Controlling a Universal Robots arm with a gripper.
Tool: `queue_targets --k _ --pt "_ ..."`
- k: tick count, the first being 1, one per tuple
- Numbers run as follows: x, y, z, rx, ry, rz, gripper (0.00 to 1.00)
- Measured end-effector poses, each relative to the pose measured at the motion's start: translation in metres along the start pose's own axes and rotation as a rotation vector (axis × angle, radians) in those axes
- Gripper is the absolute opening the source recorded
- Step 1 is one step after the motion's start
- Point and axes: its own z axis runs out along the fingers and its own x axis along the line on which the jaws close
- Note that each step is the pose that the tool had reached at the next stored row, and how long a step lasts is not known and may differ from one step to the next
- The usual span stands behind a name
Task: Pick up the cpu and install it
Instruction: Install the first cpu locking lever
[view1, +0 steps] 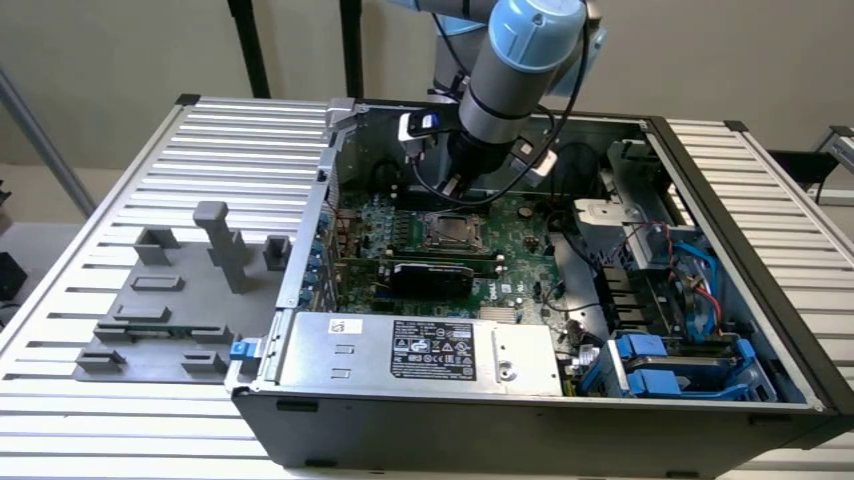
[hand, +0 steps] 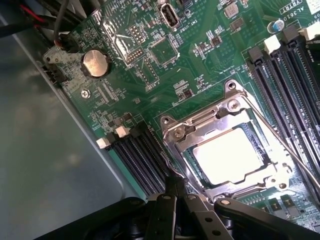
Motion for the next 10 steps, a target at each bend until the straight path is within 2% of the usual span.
queue_targets --k 10 --pt "-0.0017 0.0005 -0.0005 -0.0001 -0.0001 0.0 0.11"
